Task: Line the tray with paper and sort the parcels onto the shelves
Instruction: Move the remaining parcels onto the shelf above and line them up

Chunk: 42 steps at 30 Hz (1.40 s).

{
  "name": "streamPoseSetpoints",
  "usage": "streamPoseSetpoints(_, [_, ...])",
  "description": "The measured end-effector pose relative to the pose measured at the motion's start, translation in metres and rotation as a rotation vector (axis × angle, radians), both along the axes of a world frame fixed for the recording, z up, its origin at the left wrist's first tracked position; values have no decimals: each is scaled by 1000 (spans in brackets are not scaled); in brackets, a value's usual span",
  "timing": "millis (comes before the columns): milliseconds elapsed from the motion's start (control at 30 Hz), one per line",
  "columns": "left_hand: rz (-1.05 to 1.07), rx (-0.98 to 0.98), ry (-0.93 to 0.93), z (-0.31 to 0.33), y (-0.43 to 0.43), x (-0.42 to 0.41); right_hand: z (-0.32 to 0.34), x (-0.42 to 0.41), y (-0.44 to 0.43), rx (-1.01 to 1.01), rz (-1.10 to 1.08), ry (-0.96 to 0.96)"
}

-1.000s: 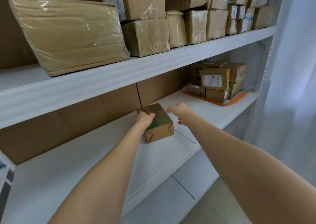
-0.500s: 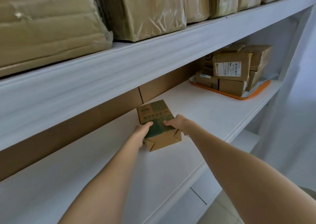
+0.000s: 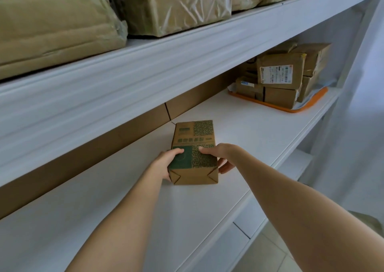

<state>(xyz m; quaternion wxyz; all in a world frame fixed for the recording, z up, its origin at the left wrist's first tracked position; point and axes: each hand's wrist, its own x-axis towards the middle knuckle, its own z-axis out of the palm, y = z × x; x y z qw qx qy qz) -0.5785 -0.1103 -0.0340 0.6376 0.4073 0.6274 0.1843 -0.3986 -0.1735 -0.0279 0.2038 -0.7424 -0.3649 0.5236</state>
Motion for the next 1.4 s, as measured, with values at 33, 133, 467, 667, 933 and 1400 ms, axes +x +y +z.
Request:
streamPoseSetpoints(33, [-7,-2,-15,0,-1,0,-1,1,-3,-22,1,19])
streamPoseSetpoints(133, [-39,39,-31,1,-4,5,-4,8,-12,-4,-63,113])
streamPoseSetpoints(467, [-184,439,-98,15,-33,27,-3,38,-50,177,-208,358])
streamPoseSetpoints(667, [-232,458,-177,29,-86,57,11,65,-111,228,-350,478])
streamPoseSetpoints(933, [-375,547,-142,93,-172,80,61,82,-215,330,-407,663])
streamPoseSetpoints(1400, [-438,774,-114,214,-269,65,167,86,-299,574,-282,663])
